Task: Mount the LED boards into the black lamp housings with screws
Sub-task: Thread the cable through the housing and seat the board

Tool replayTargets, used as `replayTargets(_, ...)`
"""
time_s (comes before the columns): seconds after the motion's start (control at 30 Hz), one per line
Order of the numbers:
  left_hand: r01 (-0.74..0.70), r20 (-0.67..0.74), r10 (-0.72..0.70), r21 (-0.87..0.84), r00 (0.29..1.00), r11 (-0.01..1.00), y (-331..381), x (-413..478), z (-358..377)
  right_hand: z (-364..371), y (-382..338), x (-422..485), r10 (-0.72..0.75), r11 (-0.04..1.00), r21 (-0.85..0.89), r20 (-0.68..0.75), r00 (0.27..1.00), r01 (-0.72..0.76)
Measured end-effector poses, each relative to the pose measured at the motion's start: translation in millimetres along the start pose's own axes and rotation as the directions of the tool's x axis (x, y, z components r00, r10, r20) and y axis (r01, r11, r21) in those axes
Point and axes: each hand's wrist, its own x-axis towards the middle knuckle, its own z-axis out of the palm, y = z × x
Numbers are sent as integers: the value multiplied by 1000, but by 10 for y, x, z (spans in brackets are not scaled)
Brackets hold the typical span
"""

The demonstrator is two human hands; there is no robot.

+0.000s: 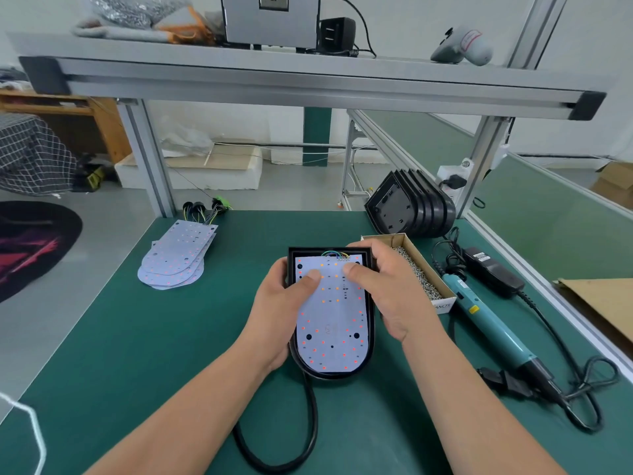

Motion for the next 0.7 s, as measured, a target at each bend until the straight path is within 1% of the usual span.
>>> replayTargets(0.2, -7, -29, 7, -6, 1000, 1000, 23, 7, 19, 31, -2, -11, -47, 999, 3, -31, 998, 47)
replayTargets(0.43, -19, -6, 20, 29, 1000, 999, 32, 18, 7, 20, 2, -9, -76, 997, -26, -52, 996, 75)
replayTargets(0.7, -38, -18, 39, 54, 999, 998, 44, 6, 3, 42, -15, -26, -100, 989, -113, -71, 992, 92)
